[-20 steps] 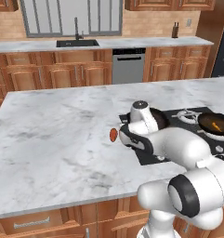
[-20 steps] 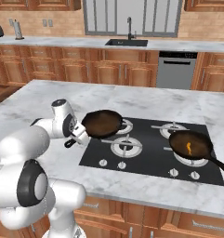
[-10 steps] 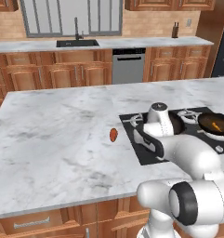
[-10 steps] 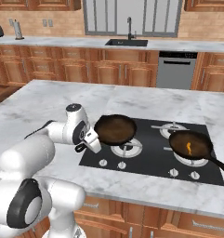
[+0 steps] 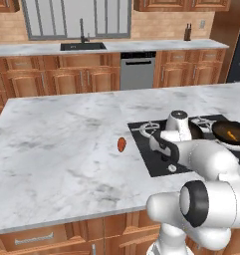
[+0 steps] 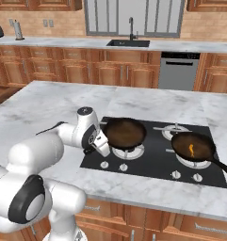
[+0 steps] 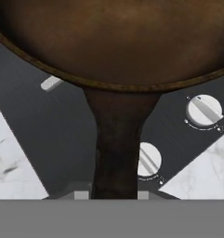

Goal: Place both pans onto different burners. Then place the sweet potato and the shrimp on different pans.

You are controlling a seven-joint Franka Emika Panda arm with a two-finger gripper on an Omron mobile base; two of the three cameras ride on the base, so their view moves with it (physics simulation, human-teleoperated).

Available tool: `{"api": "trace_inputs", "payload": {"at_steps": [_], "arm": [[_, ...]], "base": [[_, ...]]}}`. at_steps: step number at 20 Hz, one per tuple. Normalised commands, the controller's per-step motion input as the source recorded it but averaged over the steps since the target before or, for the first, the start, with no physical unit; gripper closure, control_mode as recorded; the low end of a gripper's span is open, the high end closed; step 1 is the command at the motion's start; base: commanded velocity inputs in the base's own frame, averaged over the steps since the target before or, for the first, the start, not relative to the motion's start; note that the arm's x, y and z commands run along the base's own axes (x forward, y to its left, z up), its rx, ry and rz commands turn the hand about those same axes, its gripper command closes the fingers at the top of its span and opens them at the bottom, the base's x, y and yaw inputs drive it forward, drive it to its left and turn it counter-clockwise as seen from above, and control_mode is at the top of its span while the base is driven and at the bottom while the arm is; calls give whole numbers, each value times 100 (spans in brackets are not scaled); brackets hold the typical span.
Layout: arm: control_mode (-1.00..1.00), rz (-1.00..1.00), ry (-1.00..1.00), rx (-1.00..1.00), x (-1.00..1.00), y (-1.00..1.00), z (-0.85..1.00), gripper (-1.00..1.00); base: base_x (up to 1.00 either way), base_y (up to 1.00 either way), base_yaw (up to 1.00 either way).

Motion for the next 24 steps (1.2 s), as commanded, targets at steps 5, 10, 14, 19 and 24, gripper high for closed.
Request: {"api": "trace_inputs", "payload": {"at_steps": [5, 10, 14, 19, 24], "arm": [[-100, -1, 2, 0, 16, -21, -10, 100], [-100, 0, 1, 0, 15, -6, -20, 100], [-100, 0, 0, 0, 24, 0, -18, 100], [-100, 0, 1, 0, 16, -2, -20, 100], [-100, 0, 0, 0, 13, -5, -17, 100]], "base": [[0, 0, 0], [0, 0, 0], [0, 0, 0], [0, 0, 0], [0, 0, 0]]}}
